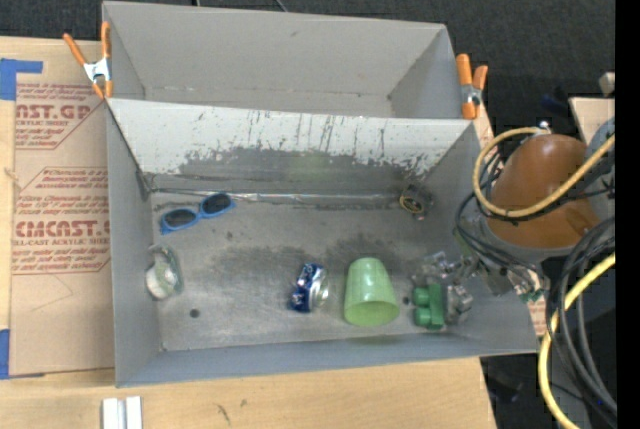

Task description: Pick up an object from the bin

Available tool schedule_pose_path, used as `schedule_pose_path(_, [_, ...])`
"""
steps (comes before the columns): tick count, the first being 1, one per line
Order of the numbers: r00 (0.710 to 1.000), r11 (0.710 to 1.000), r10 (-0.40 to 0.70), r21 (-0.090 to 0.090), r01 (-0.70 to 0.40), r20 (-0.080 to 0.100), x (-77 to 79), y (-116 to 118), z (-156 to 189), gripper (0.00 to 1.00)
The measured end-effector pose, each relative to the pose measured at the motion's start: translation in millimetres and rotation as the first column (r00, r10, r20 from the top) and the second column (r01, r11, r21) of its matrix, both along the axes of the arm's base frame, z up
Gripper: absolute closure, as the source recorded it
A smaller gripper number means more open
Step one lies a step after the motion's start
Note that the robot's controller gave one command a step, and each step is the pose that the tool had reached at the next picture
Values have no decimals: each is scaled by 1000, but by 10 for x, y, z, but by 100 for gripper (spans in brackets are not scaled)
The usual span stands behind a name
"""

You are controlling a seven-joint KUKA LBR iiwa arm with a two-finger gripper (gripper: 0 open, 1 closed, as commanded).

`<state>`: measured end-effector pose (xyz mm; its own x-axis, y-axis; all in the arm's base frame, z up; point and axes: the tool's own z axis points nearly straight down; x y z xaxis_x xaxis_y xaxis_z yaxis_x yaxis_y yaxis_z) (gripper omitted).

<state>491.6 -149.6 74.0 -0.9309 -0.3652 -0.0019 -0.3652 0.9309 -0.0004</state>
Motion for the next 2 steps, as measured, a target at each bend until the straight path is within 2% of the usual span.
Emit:
schedule_pose_path(1, [999, 999, 44, -2, -44, 7, -22, 182, 1249, 100])
schedule_pose_path(2, [998, 998, 56, 2, -56, -2, 280, 15, 656, 100])
